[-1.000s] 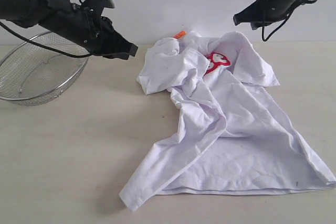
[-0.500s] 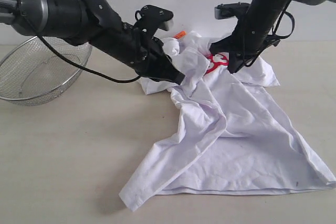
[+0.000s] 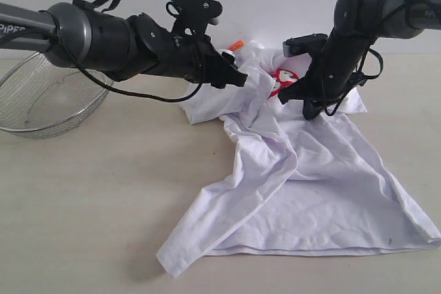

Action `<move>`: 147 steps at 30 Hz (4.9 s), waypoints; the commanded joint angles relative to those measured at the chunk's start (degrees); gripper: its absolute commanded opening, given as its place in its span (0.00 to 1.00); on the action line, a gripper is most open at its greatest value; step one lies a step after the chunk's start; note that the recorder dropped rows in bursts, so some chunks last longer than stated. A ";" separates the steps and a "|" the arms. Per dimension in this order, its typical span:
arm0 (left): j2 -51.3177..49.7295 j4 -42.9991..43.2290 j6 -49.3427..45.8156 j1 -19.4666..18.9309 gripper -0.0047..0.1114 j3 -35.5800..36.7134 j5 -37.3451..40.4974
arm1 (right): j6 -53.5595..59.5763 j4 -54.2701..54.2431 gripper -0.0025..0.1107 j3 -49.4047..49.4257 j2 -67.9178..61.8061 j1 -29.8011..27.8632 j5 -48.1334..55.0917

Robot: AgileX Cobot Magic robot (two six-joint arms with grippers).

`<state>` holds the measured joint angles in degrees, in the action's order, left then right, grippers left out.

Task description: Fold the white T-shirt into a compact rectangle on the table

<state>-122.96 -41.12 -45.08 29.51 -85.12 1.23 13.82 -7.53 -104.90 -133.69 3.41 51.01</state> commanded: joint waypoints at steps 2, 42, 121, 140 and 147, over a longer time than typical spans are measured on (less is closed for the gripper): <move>-3.12 -0.45 0.74 -0.28 0.52 -0.54 -1.23 | 0.40 0.47 0.02 0.34 0.48 -0.45 -1.29; -6.62 8.70 1.60 0.15 0.08 -11.69 12.11 | 1.23 0.41 0.02 0.34 0.48 -0.45 -3.05; 17.60 11.99 15.03 -13.20 0.08 -2.49 49.25 | 16.37 -18.90 0.02 10.69 17.57 4.20 18.95; 21.79 -53.30 -47.48 -0.07 0.08 36.84 20.76 | 18.40 -25.29 0.02 48.23 30.19 5.21 -4.11; 13.55 -54.56 -46.03 1.45 0.08 33.78 23.17 | 21.85 -25.17 0.02 48.23 28.99 5.21 -10.82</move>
<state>-107.83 -94.66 -91.57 30.33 -50.42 23.28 34.45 -32.46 -56.85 -104.68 8.67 43.99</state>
